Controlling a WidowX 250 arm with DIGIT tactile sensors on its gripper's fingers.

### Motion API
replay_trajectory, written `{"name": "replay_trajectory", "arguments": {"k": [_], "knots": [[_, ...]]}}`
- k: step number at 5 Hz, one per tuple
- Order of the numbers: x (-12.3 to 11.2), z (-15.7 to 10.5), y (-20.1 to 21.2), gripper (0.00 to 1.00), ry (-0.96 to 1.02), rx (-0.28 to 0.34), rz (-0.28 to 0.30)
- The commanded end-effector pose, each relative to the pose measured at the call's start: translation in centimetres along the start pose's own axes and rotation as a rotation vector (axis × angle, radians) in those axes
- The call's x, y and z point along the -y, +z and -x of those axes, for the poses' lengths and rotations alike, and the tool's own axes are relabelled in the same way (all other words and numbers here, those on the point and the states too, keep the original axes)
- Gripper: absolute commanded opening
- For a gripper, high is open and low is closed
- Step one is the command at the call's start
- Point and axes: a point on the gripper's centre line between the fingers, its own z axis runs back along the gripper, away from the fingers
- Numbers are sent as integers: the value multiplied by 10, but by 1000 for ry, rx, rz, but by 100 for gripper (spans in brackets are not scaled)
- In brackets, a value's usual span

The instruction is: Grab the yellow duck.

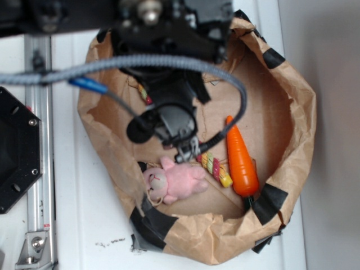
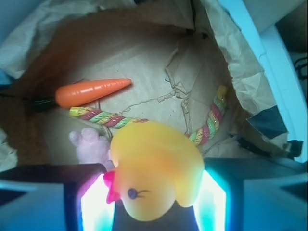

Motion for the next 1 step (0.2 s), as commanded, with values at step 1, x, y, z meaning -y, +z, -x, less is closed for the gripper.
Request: {"name": "replay_trajectory", "arguments": {"k": [1], "knots": [[4, -11, 1, 0, 44, 82, -13]]}}
